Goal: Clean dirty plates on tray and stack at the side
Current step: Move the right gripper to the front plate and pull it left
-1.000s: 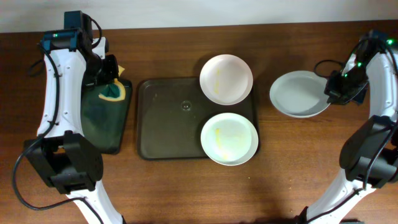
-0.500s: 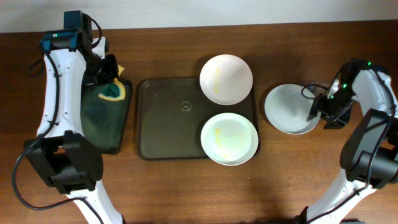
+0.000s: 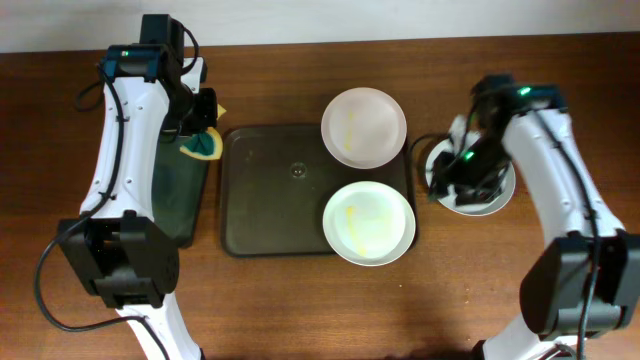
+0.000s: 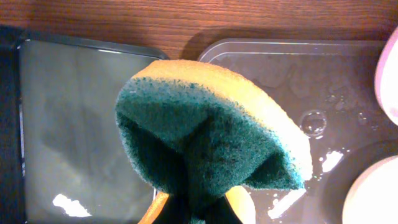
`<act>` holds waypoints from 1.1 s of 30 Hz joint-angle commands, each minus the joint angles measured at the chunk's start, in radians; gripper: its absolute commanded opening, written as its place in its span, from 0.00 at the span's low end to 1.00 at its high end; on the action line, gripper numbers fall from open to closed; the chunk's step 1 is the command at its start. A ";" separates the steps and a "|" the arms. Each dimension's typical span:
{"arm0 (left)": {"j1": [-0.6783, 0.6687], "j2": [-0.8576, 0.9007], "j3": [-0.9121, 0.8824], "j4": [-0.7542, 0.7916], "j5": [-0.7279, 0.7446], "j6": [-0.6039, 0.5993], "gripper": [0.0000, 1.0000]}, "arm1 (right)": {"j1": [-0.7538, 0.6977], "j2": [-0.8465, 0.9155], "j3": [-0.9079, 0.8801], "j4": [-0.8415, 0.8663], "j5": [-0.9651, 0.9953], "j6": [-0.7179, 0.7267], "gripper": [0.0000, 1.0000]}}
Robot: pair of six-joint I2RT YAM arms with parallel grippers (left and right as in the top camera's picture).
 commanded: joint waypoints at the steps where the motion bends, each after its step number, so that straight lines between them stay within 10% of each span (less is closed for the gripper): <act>1: 0.006 -0.005 0.018 0.008 -0.031 0.016 0.00 | 0.066 0.006 -0.149 0.095 0.005 0.074 0.50; 15: 0.006 -0.005 0.017 0.015 -0.031 0.016 0.00 | 0.256 0.006 -0.397 0.462 0.219 0.271 0.31; 20: 0.006 -0.005 0.018 0.015 -0.031 0.016 0.00 | 0.295 0.006 -0.397 0.464 0.209 0.275 0.04; 33: 0.006 -0.005 0.017 0.019 -0.027 0.016 0.00 | 0.566 0.050 -0.381 0.915 0.169 0.693 0.04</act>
